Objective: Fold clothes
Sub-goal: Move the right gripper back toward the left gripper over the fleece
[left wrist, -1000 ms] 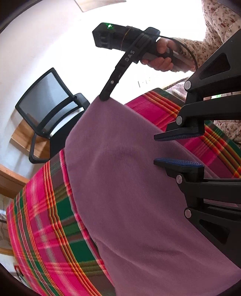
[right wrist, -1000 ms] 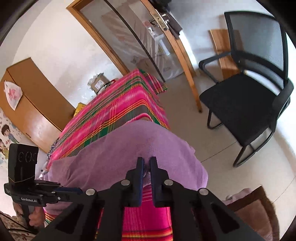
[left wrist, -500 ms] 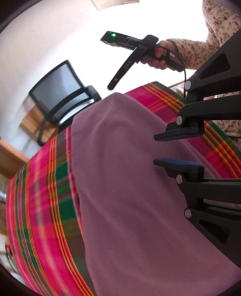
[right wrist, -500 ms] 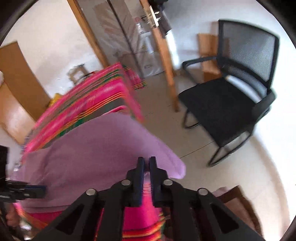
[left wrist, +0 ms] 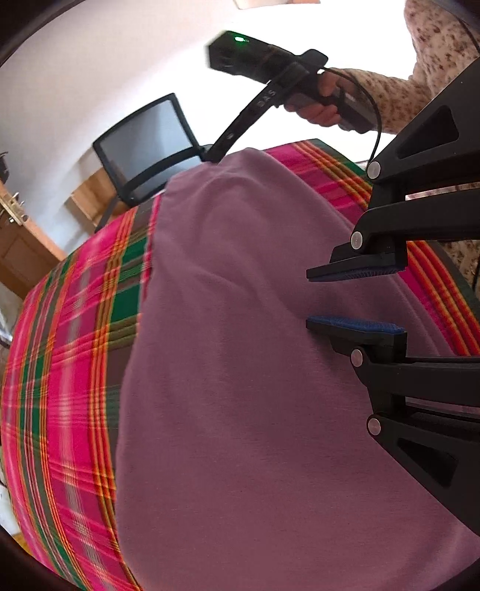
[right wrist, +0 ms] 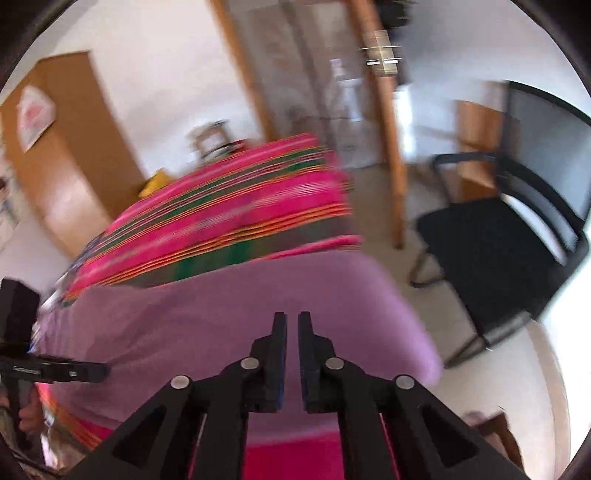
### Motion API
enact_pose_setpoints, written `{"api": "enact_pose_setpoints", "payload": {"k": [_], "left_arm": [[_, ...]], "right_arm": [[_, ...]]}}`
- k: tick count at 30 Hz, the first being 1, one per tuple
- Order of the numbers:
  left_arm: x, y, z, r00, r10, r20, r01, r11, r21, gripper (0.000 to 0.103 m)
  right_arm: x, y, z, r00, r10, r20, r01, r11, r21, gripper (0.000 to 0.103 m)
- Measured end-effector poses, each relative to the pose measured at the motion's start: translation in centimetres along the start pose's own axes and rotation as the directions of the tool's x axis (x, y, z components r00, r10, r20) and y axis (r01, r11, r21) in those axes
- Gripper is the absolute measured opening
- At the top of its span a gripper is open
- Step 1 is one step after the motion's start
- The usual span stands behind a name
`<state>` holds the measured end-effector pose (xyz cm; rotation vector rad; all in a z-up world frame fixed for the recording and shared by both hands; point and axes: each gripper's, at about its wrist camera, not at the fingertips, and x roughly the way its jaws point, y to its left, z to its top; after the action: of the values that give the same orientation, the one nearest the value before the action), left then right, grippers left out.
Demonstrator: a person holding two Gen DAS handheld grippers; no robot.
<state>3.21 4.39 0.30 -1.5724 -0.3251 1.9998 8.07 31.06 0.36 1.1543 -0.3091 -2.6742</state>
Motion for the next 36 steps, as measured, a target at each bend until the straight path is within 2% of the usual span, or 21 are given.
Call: {"api": "enact_pose_setpoints", "payload": {"k": [5, 7, 13, 15, 20, 23, 26, 29, 32, 34, 36], "left_arm": [[-0.1, 0.2, -1.3, 0.999, -0.035, -0.029, 0.036, 0.999, 0.008, 0.019], [-0.2, 0.4, -2.0, 0.998, -0.057, -0.033, 0.057, 0.998, 0.006, 0.019], [-0.7, 0.4, -3.1, 0.995, -0.086, -0.058, 0.087, 0.996, 0.021, 0.019], [-0.9, 0.5, -3.4, 0.993, -0.094, -0.07, 0.096, 0.995, 0.027, 0.019], [-1.2, 0.7, -4.3, 0.988, -0.114, -0.1, 0.118, 0.992, 0.041, 0.019], [-2.3, 1.4, -4.2, 0.995, -0.073, -0.064, 0.076, 0.996, 0.037, 0.019], [-3.6, 3.1, -4.0, 0.997, -0.068, -0.024, 0.067, 0.998, -0.014, 0.019], [-4.4, 5.0, -4.3, 0.998, -0.061, -0.011, 0.06, 0.996, -0.069, 0.019], [-5.2, 6.0, -4.6, 0.998, -0.067, -0.019, 0.066, 0.996, -0.066, 0.019], [-6.3, 6.7, -4.2, 0.999, -0.048, 0.013, 0.049, 0.997, -0.067, 0.019], [-7.3, 8.0, -3.7, 0.998, -0.036, 0.052, 0.041, 0.995, -0.096, 0.019]], "right_arm": [[1.7, 5.3, -0.4, 0.995, 0.083, -0.056, -0.091, 0.984, -0.156, 0.018], [1.9, 6.7, -1.2, 0.99, 0.107, -0.095, -0.125, 0.97, -0.206, 0.025], [2.8, 9.9, -3.9, 0.97, 0.115, -0.213, -0.179, 0.932, -0.314, 0.027], [2.7, 10.9, -4.6, 0.972, 0.099, -0.214, -0.172, 0.919, -0.355, 0.035], [2.2, 12.2, -4.4, 0.972, 0.116, -0.204, -0.189, 0.902, -0.389, 0.036], [3.1, 12.8, -3.2, 0.973, 0.133, -0.191, -0.197, 0.906, -0.375, 0.036], [4.7, 14.0, -3.0, 0.962, 0.154, -0.225, -0.231, 0.9, -0.369, 0.036], [5.3, 15.0, -3.7, 0.958, 0.133, -0.253, -0.23, 0.885, -0.405, 0.037], [4.9, 15.7, -3.9, 0.942, 0.166, -0.292, -0.283, 0.861, -0.423, 0.036], [4.6, 16.1, -3.3, 0.944, 0.178, -0.277, -0.291, 0.848, -0.444, 0.036], [5.0, 16.5, -2.0, 0.953, 0.177, -0.246, -0.274, 0.853, -0.444, 0.036]]}}
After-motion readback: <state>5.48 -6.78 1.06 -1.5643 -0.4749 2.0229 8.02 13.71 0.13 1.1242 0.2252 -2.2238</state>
